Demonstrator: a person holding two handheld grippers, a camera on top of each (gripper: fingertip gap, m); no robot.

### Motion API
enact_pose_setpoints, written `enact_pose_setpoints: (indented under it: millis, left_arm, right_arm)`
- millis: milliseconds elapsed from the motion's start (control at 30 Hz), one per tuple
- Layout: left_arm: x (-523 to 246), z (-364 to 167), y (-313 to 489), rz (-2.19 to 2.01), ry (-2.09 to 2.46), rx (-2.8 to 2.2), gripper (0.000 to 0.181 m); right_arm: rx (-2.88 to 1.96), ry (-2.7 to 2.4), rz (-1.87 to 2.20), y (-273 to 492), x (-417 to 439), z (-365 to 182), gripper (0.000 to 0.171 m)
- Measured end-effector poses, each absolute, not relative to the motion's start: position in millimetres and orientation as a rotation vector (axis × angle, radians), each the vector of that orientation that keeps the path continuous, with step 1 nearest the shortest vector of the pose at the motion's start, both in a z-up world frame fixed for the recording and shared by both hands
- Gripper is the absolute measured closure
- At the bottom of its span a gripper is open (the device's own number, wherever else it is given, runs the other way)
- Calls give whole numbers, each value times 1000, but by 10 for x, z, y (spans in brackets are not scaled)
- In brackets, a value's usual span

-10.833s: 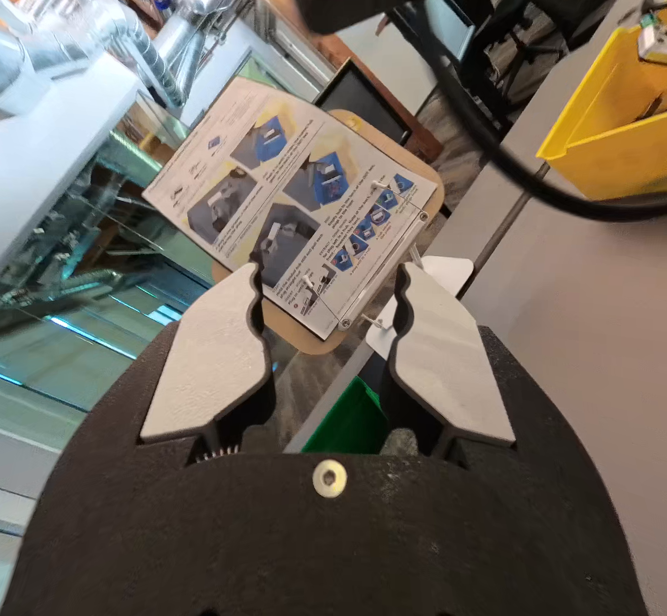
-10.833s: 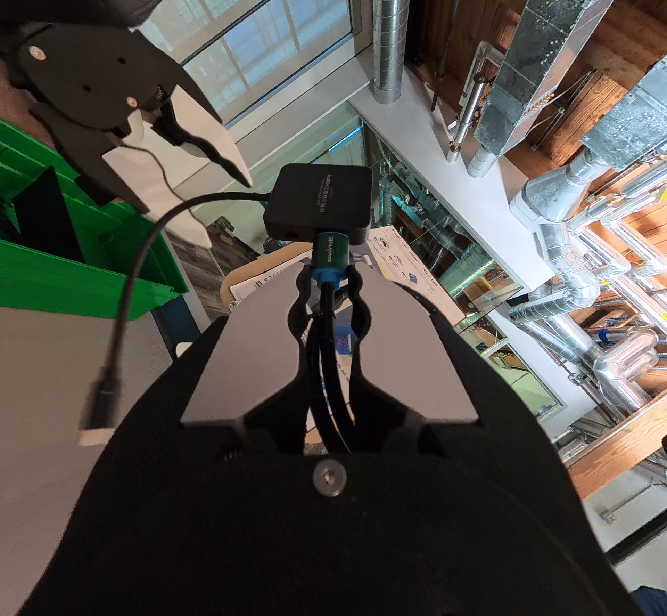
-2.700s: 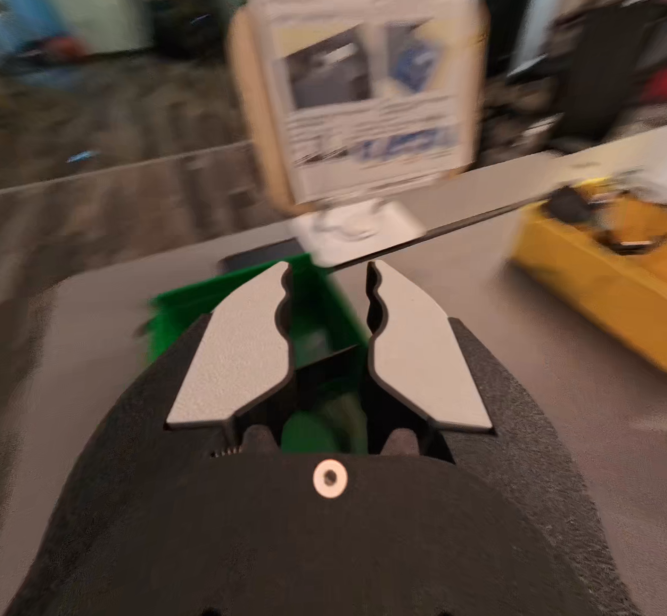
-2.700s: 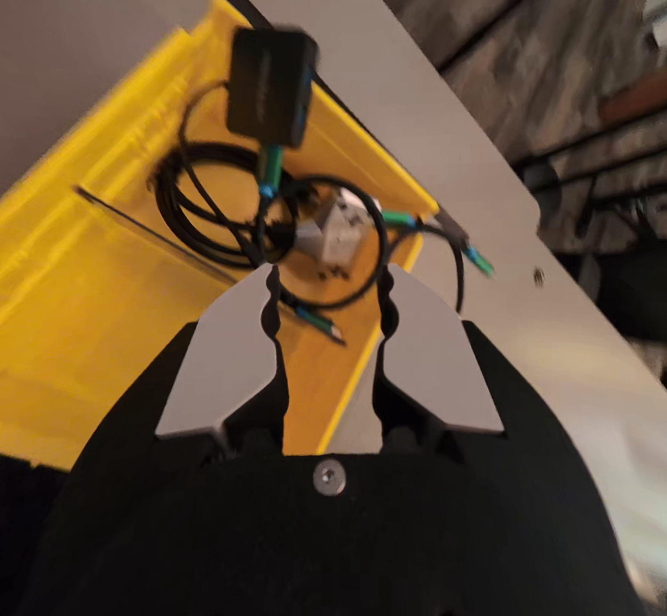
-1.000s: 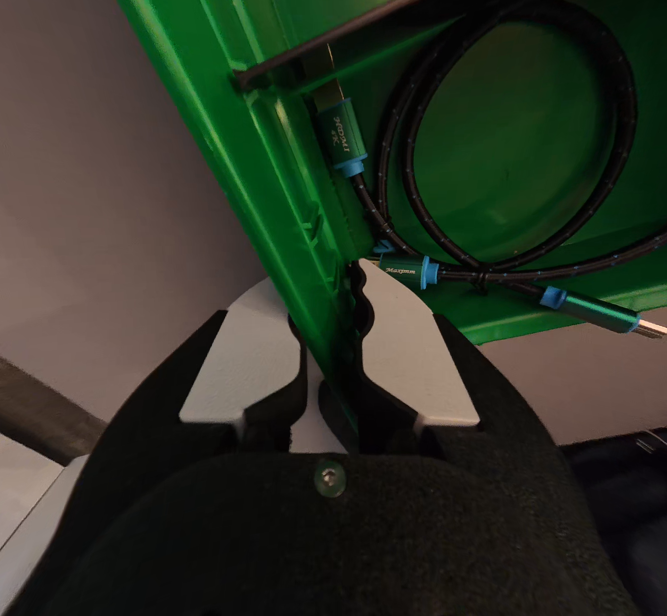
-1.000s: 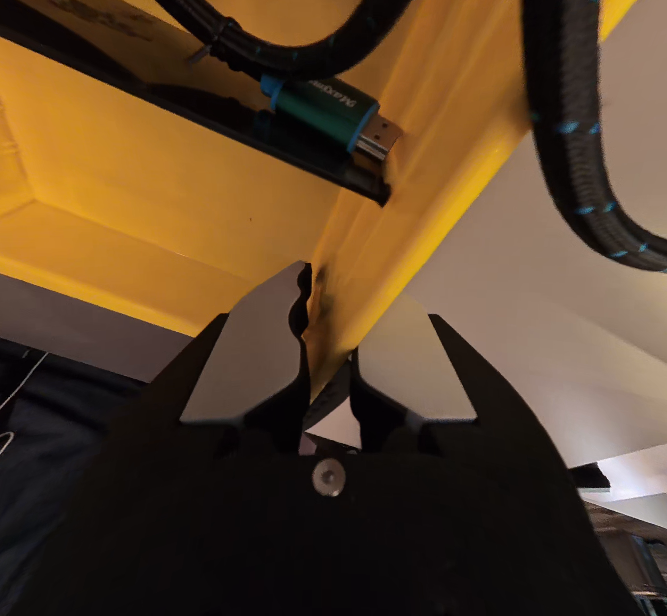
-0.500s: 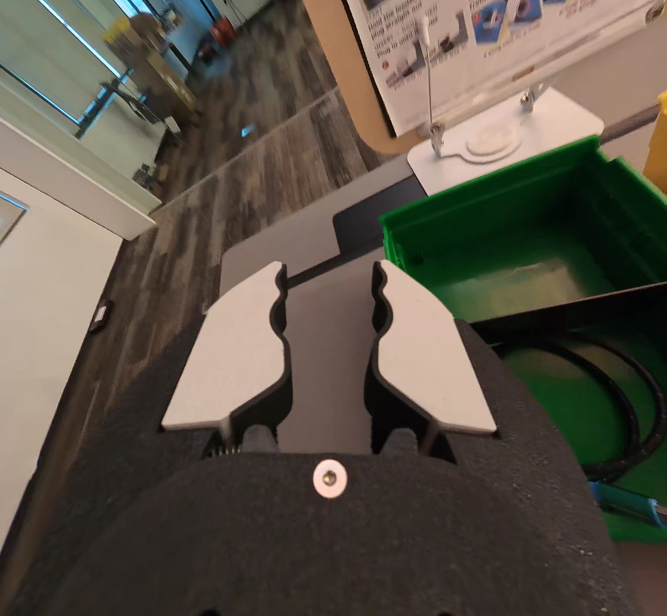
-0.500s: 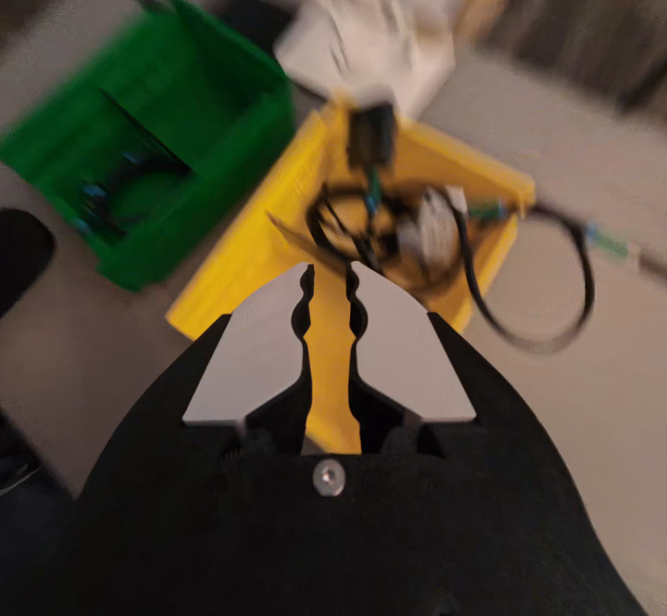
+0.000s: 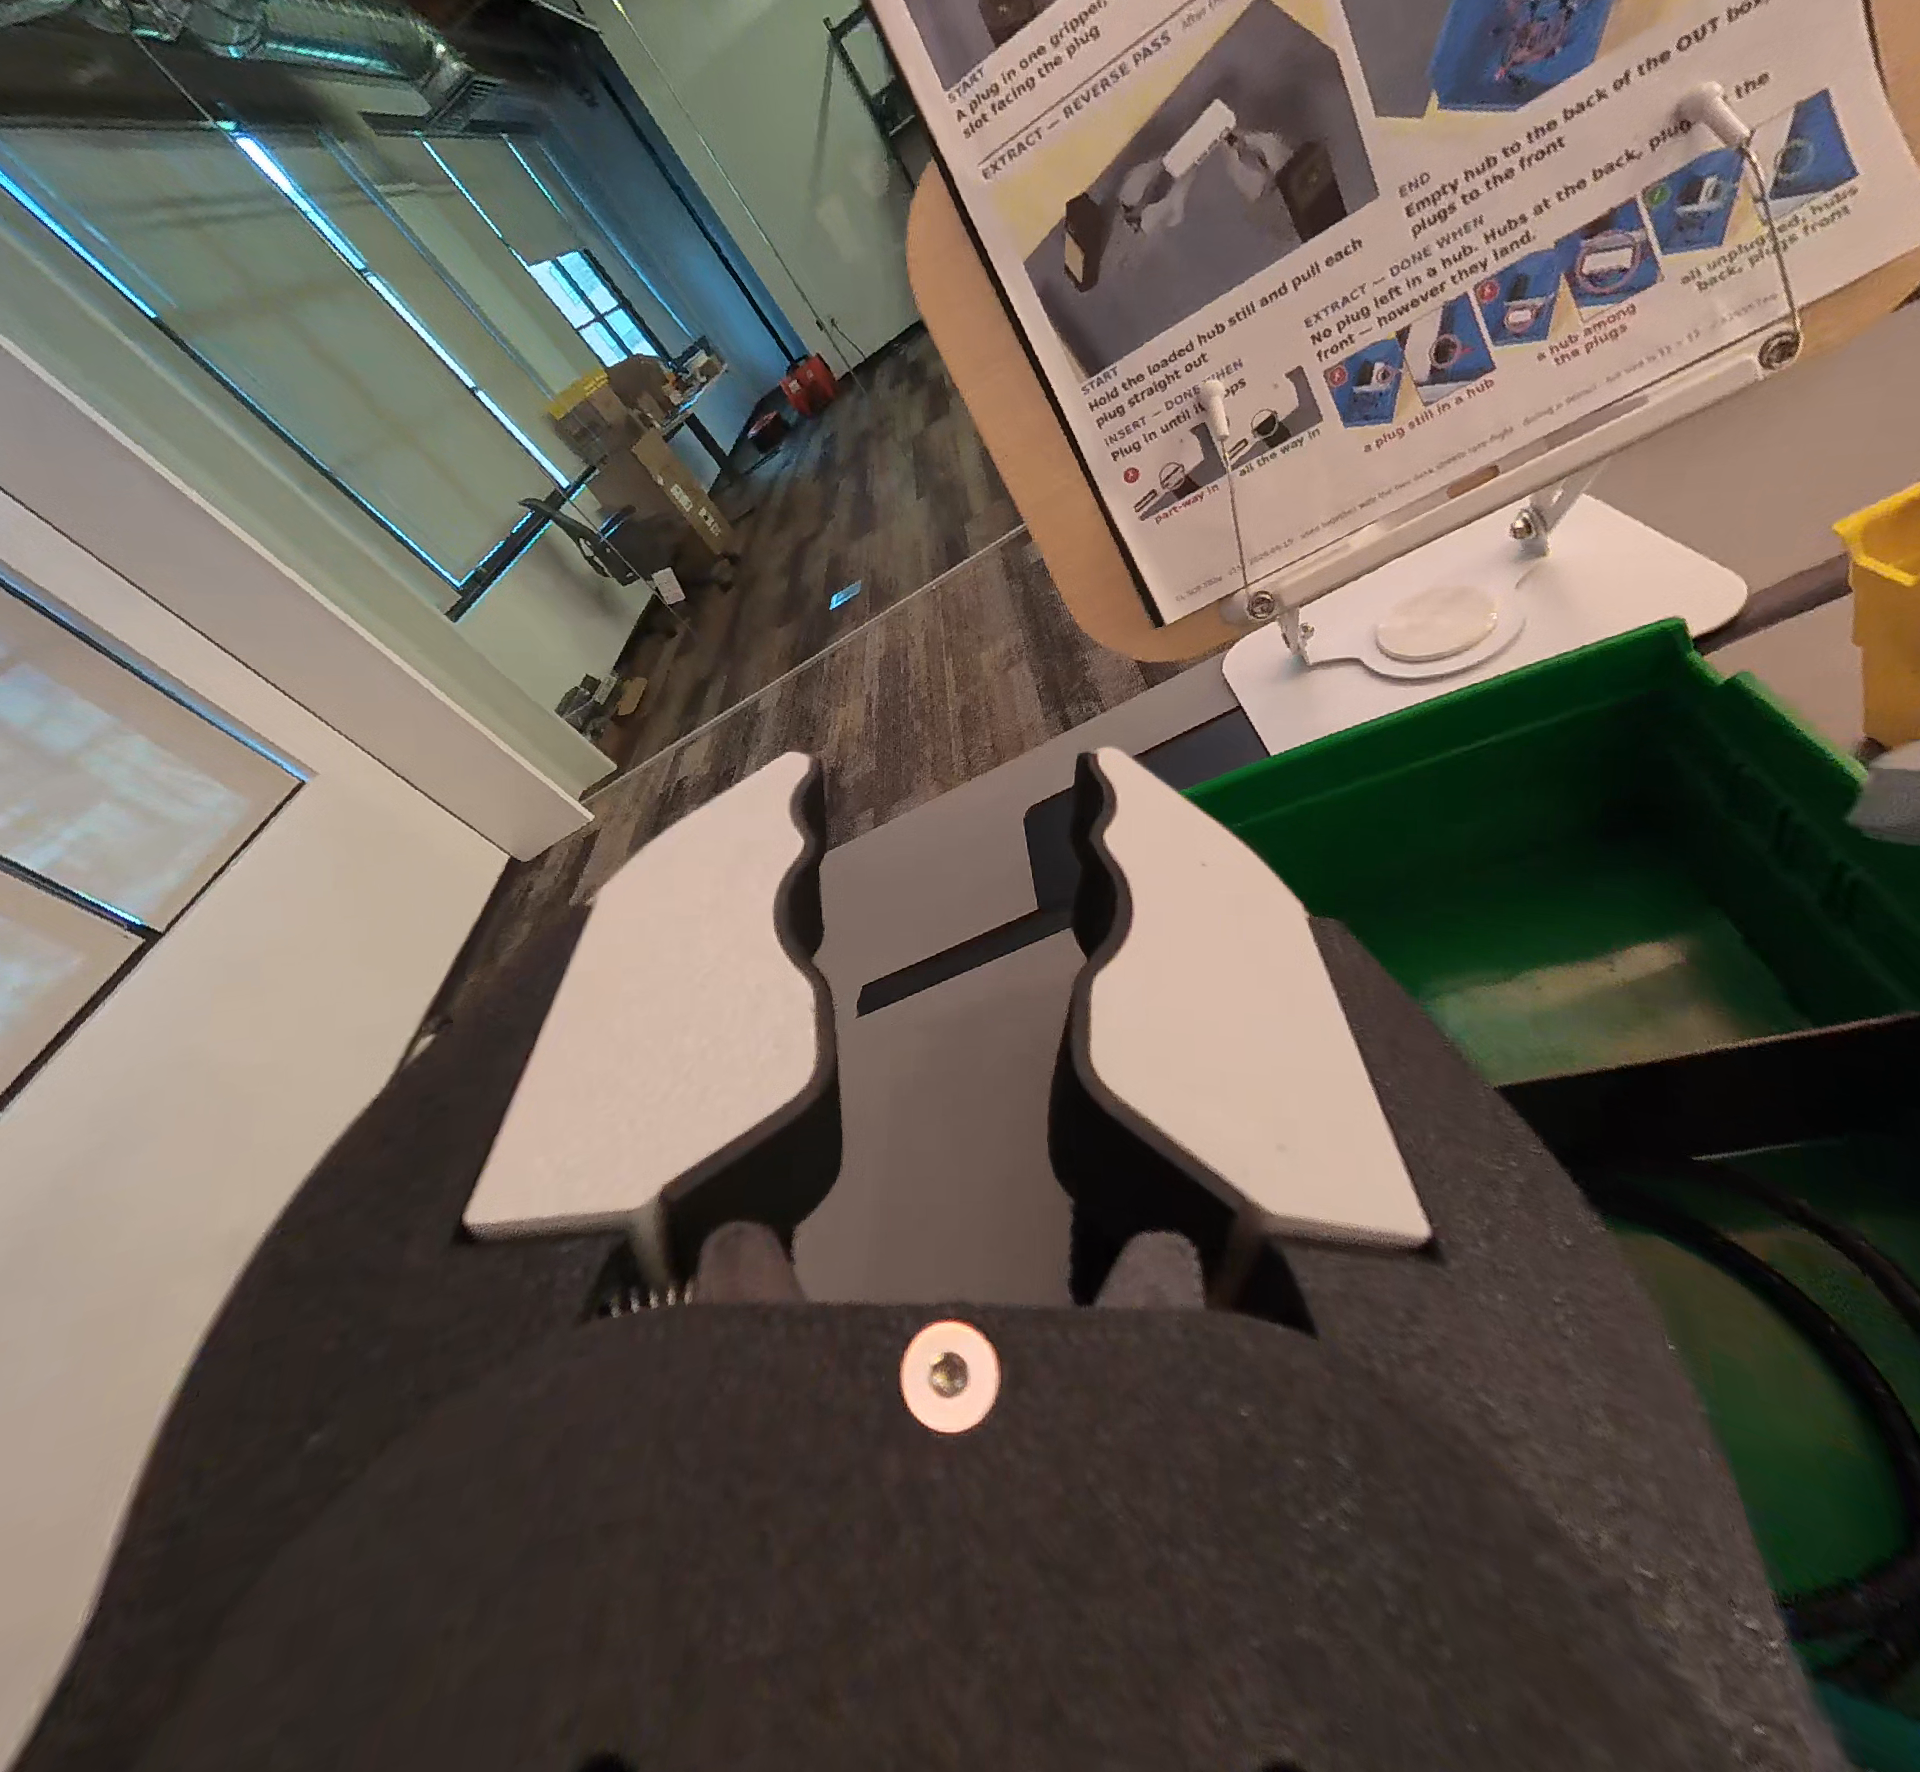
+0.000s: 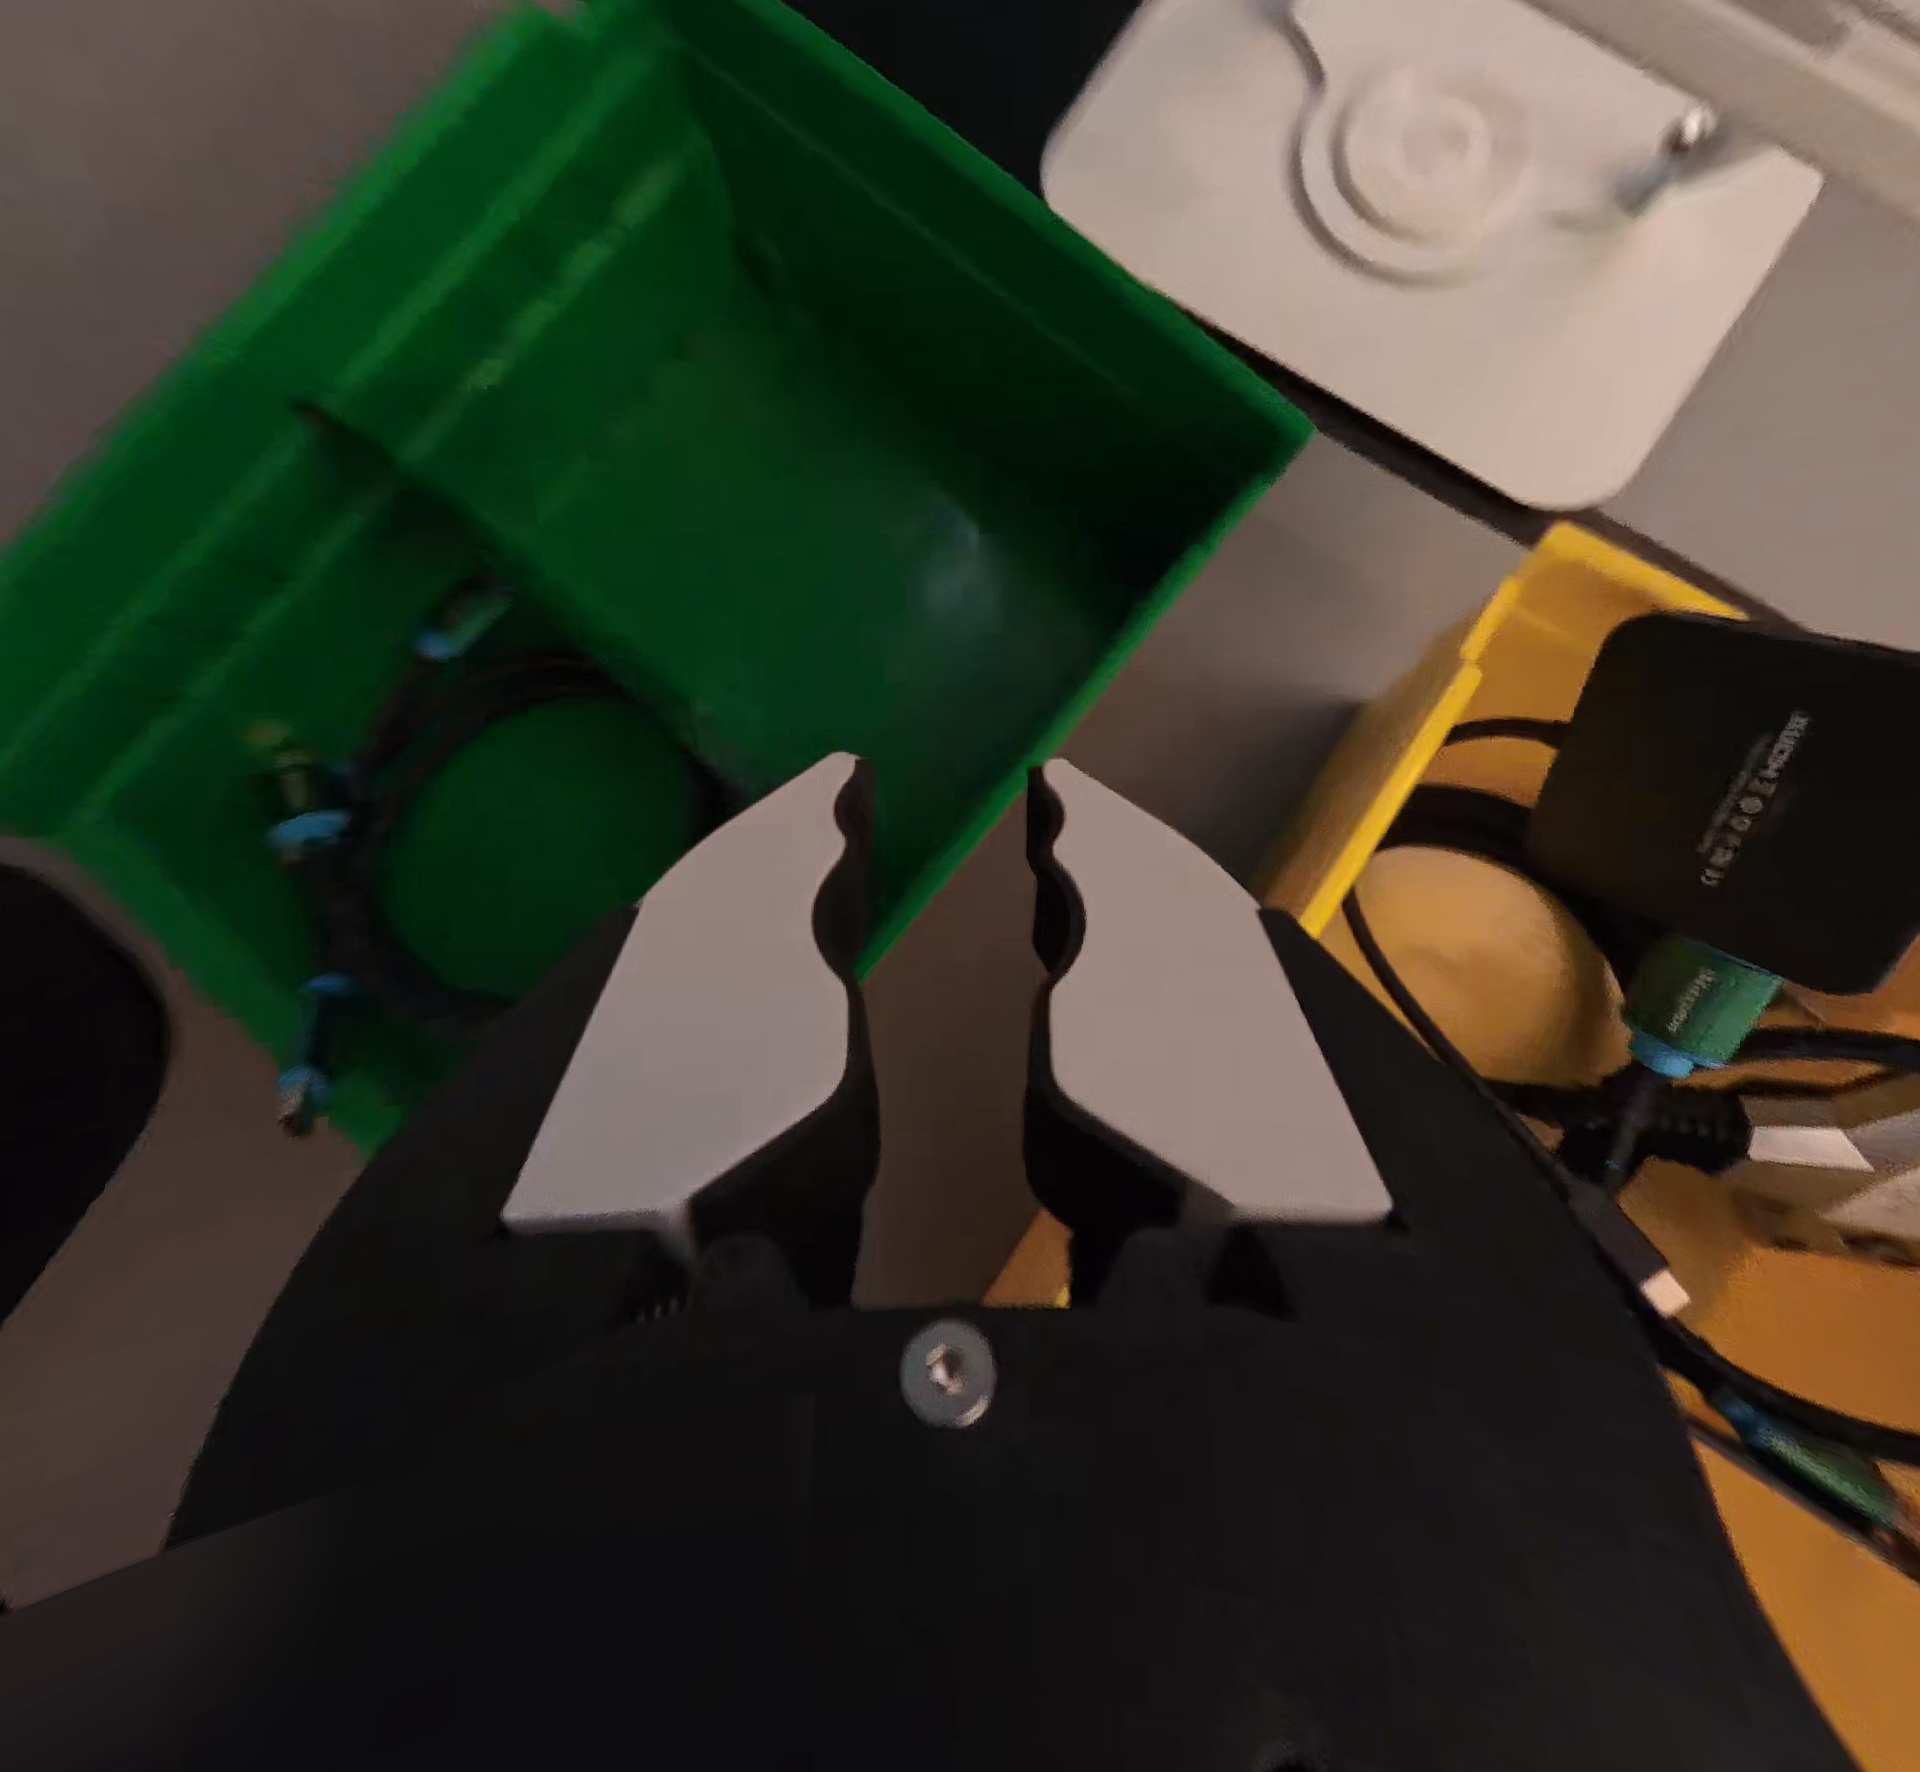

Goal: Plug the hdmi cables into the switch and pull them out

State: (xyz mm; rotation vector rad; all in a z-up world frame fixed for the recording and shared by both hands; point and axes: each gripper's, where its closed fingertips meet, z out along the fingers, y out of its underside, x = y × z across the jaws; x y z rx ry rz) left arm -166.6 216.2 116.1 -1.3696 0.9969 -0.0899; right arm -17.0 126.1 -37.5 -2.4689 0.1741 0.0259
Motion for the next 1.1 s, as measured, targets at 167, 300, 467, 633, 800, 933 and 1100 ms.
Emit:
enact_pose_setpoints:
  millis: [167, 300, 467, 633, 800, 933, 1100]
  left_arm:
    - [-1544, 1207, 2027, -97, 1025, -1304, 135]
    - [-1461, 1224, 1963, -72, 1044, -1229, 136]
    - [-1443, 1210, 1915, 15, 1060, -1204, 136]
    - [-1358, 1207, 1794, 2, 1099, -1162, 136]
    - [-1392, 1117, 1833, -35, 1145, -1199, 139]
    - [-1645, 1212, 1781, -95, 1129, -1296, 140]
    - [-2030, 1629, 1441, -582, 1015, -1325, 156]
  right_arm:
    - [-2738, 387, 32, 1279, -97, -843, 144]
    - [-2751, 631, 204, 1316, -125, -1020, 147]
    - [-2729, 843, 400, 1331, -264, -1219, 151]
    - [-2771, 889, 405, 1280, -238, -1229, 162]
    - [-2776, 872, 465, 1305, -266, -1229, 163]
    - [-2844, 864, 519, 1273, -306, -1170, 164]
    - [-2977, 727, 464, 1330, -290, -795, 165]
